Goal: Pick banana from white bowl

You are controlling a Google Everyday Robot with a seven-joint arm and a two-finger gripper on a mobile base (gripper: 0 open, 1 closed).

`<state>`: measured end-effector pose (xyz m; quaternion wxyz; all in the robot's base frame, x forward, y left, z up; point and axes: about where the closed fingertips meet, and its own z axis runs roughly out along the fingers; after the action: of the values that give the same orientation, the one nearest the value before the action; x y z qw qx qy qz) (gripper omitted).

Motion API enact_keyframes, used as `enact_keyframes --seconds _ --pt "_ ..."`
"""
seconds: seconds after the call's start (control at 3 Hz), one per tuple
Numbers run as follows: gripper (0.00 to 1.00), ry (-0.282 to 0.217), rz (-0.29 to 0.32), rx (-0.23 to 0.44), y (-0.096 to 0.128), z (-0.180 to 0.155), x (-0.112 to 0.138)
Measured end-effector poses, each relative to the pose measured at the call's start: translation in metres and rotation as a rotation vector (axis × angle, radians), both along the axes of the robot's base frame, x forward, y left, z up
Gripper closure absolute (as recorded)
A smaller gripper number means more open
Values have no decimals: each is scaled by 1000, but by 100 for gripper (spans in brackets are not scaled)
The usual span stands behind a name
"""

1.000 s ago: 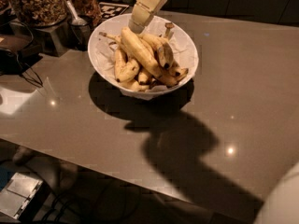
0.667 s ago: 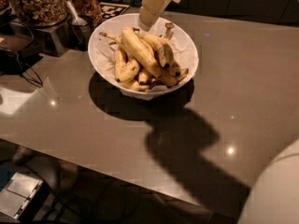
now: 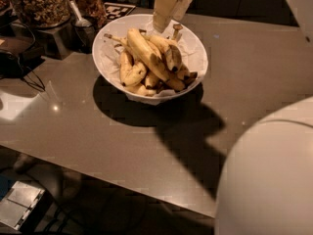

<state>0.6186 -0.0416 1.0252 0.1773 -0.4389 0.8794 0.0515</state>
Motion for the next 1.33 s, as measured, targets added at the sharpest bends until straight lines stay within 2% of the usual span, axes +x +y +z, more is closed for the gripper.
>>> enact_keyframes --seconds 0.67,1.33 --pt "40 58 -19 14 2 -22 12" --pt "36 93 -73 38 -11 -35 29"
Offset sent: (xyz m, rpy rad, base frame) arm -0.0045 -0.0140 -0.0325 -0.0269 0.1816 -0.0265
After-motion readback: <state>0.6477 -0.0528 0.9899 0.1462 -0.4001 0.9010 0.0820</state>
